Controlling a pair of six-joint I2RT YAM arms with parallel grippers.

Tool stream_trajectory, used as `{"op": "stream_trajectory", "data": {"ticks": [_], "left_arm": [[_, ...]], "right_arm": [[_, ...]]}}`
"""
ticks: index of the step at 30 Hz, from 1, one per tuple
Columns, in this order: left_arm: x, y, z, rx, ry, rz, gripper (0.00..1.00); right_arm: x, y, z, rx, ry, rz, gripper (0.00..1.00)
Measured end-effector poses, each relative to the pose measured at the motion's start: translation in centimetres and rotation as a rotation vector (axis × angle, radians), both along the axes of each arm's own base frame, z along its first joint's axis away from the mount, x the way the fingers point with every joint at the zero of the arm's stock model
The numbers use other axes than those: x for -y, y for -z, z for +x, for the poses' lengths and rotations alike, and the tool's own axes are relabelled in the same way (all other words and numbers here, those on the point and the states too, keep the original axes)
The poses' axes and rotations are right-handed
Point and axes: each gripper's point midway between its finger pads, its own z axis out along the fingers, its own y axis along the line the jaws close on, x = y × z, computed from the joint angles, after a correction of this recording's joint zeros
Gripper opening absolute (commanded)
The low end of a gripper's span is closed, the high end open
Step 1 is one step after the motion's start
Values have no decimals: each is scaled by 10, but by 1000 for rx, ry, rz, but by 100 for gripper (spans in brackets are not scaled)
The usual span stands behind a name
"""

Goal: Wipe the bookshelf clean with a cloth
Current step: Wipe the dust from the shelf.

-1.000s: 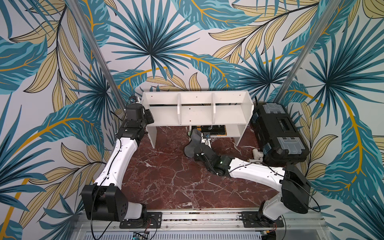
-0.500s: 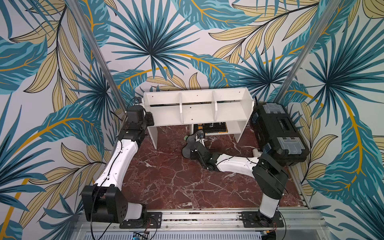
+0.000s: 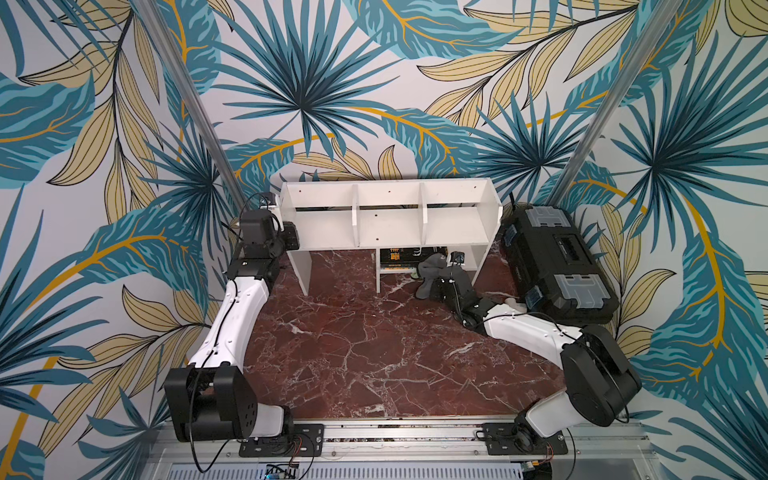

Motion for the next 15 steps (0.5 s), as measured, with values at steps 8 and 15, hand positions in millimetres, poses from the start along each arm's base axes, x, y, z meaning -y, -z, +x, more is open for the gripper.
{"op": "stream_trajectory", "data": {"ticks": [8, 15], "left_arm": [[-8, -1, 11, 39, 61, 4, 0], [0, -1, 13, 61, 87, 12, 0]], "right_arm": [[-104, -11, -6, 18, -211, 23, 0], [-153, -12, 10, 27, -242, 81, 0]]}}
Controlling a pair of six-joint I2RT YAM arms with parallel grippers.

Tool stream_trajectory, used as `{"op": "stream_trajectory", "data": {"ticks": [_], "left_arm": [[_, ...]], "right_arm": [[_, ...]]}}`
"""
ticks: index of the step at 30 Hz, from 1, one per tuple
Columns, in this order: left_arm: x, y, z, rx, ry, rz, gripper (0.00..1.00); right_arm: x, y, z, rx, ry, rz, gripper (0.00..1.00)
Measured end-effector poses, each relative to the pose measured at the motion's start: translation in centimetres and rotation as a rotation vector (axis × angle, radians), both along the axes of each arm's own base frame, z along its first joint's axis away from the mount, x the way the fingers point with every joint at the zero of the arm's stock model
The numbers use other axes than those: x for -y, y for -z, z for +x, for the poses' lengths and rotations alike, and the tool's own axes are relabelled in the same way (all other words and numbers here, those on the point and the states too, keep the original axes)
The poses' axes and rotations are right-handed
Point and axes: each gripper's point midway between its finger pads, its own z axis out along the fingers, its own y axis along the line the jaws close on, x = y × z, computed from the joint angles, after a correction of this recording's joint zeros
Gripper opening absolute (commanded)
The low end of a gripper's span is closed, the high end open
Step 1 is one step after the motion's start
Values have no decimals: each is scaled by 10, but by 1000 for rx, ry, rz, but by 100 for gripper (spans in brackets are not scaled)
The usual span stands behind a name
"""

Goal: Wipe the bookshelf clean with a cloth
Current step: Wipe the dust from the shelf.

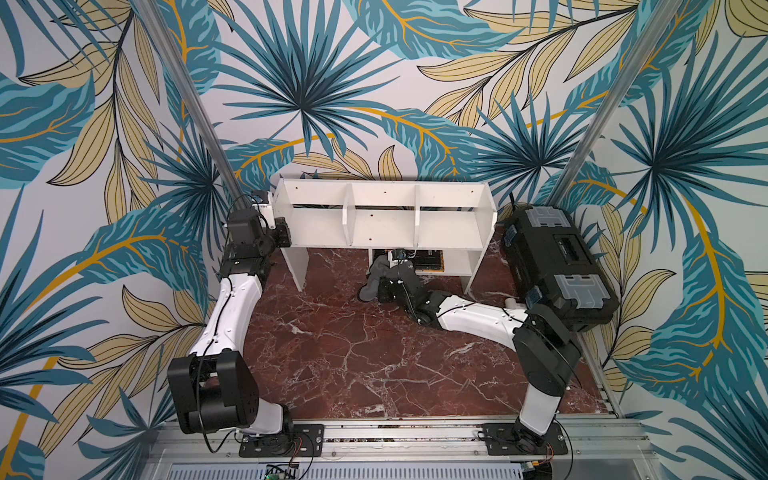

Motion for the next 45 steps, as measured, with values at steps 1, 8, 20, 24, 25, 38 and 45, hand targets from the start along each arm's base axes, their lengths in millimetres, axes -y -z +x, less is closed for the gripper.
{"op": "stream_trajectory", "data": {"ticks": [1, 8, 20, 24, 25, 38, 45], "left_arm": [[1, 0, -1, 4, -5, 1, 0], [6, 0, -11, 8, -18, 3, 0], [13, 1, -9, -4, 1, -3, 0], [15, 1, -9, -6, 2, -2, 0], [16, 1, -9, -6, 3, -2, 0], [19, 2, -11, -10, 2, 1, 0], [23, 2, -17, -21, -8, 1, 0]], "right_arm": [[8, 3, 2, -6, 19, 3, 0], [148, 34, -14, -65, 264, -50, 0], [290, -55, -25, 74, 504, -42, 0], [260, -82, -21, 108, 415, -42, 0], [246, -87, -20, 116, 384, -43, 0], [1, -99, -4, 116, 3, -39, 0], [-19, -86, -5, 101, 7, -67, 0]]}}
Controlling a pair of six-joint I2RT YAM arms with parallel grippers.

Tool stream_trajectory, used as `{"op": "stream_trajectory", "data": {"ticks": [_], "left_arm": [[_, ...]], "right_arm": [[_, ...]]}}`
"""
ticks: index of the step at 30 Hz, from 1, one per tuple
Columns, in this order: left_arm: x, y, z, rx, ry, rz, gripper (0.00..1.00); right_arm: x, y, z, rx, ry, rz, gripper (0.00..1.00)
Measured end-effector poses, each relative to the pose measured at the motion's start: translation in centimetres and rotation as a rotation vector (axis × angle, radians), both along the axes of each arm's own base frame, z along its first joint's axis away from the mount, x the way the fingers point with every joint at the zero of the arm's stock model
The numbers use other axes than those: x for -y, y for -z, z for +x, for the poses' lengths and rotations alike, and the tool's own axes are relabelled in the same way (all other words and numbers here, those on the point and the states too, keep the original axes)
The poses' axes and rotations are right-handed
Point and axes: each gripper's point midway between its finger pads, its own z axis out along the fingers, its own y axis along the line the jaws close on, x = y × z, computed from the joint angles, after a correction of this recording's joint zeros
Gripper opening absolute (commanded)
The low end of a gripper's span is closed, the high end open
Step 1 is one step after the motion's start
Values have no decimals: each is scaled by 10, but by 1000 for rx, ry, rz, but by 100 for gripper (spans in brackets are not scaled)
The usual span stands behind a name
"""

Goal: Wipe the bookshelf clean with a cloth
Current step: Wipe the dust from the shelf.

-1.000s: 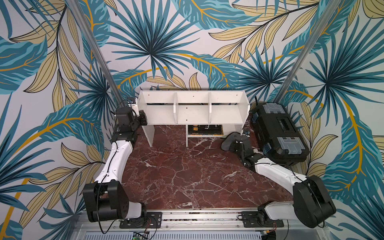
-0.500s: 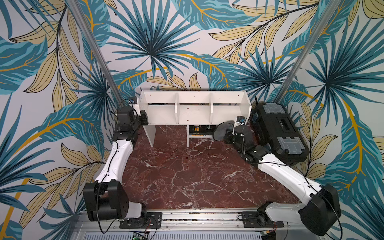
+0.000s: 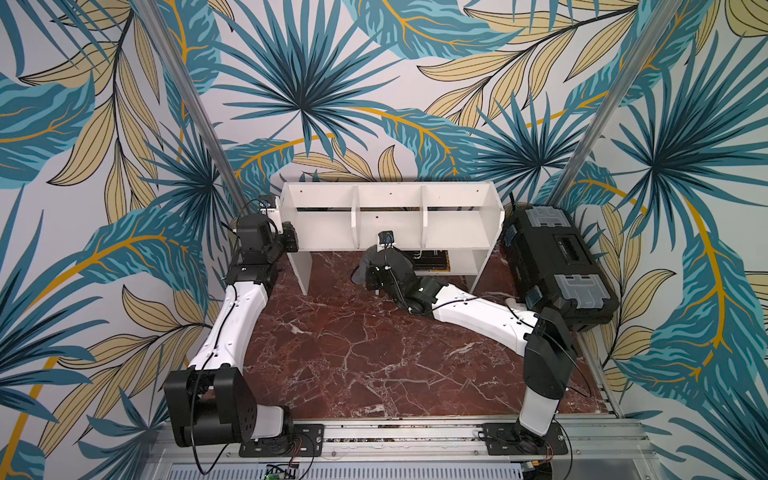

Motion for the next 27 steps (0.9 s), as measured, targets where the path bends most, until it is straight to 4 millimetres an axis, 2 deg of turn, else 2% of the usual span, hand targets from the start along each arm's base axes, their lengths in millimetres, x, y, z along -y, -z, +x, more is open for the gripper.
{"op": "stream_trajectory", "data": {"ticks": [2, 5, 7, 10, 13, 15, 17, 21, 22, 23, 24, 25, 27], "left_arm": [[1, 0, 0, -2, -1, 0, 0], [1, 1, 0, -3, -2, -1, 0], [1, 1, 0, -4, -3, 0, 0], [0, 1, 0, -4, -6, -1, 0], [-1, 1, 0, -4, -9, -2, 0], [-2, 1, 0, -4, -9, -4, 0], [-2, 1, 0, -4, -9, -6, 0], [-2, 1, 0, -4, -7, -7, 0], [-2, 1, 0, -4, -6, -7, 0], [-2, 1, 0, -4, -6, -7, 0], [-2, 1, 0, -4, -6, -7, 0], [-2, 1, 0, -4, -6, -7, 0], [-2, 2, 1, -4, -6, -7, 0]], "right_arm": [[33, 1, 0, -10, 47, -5, 0], [115, -5, 1, -12, 181, -16, 0], [174, -13, -6, -4, 284, -20, 0], [240, -26, -22, 16, 404, -12, 0], [289, -29, -26, 28, 501, 0, 0], [303, -13, -24, 0, 526, -11, 0], [304, 20, -21, -53, 516, -32, 0], [299, 114, -27, -224, 477, -92, 0], [300, 135, -33, -273, 470, -107, 0], [300, 147, -36, -305, 464, -118, 0], [300, 155, -38, -328, 459, -125, 0], [299, 154, -38, -328, 456, -124, 0], [298, 135, -31, -293, 456, -109, 0]]}}
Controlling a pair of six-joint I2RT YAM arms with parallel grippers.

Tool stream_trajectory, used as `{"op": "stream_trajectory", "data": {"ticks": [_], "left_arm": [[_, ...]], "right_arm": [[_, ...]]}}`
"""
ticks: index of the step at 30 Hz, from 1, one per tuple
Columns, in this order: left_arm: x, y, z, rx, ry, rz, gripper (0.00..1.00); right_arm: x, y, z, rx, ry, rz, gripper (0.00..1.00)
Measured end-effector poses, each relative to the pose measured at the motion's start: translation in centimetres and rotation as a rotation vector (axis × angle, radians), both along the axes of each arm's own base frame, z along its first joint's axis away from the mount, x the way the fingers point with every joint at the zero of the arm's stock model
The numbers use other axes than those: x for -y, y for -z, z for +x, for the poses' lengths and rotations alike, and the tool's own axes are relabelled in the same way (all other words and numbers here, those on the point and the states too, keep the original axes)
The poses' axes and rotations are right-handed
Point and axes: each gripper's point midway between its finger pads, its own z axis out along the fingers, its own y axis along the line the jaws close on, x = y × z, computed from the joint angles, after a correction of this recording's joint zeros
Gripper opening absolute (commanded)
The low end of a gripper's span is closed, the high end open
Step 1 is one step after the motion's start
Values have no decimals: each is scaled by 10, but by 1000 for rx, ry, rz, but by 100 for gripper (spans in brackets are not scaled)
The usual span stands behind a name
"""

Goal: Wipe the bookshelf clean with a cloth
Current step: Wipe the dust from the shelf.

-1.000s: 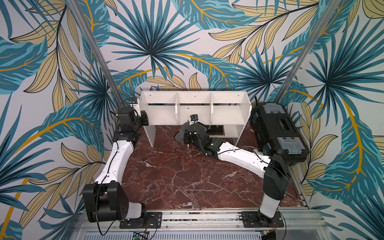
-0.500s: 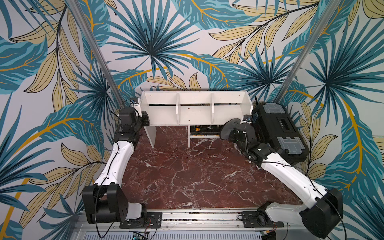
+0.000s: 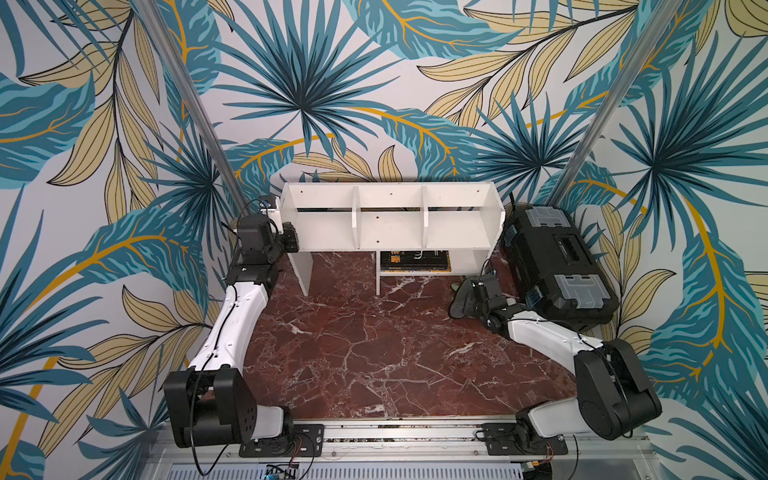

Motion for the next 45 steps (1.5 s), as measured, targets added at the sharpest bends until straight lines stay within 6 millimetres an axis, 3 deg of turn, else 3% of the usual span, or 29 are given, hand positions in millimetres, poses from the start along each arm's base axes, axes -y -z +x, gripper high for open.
{"op": "stream_trajectory", "data": {"ticks": [6, 8, 11, 15, 17, 22, 26, 38, 41, 45], "left_arm": [[0, 0, 1, 0, 0, 0, 0], [0, 0, 1, 0, 0, 0, 0], [0, 1, 1, 0, 0, 0, 0], [0, 1, 1, 0, 0, 0, 0], [0, 1, 1, 0, 0, 0, 0], [0, 1, 1, 1, 1, -1, 0], [0, 1, 1, 1, 0, 0, 0], [0, 1, 1, -2, 0, 0, 0], [0, 1, 1, -2, 0, 0, 0], [0, 1, 1, -2, -1, 0, 0]], "right_arm": [[6, -116, 27, 258, 19, 19, 0], [8, -125, 28, 277, 21, 18, 0], [9, -101, 29, 238, 18, 7, 0], [13, -32, 18, 112, 16, -21, 0], [14, -9, 11, 50, 7, -26, 0], [-2, -10, 14, 64, -41, 3, 0], [-44, -19, 14, 97, -141, 15, 0], [-231, -35, 19, 174, -425, 78, 0], [-262, -54, 23, 209, -457, 94, 0], [-285, -103, 27, 290, -466, 124, 0]]}}
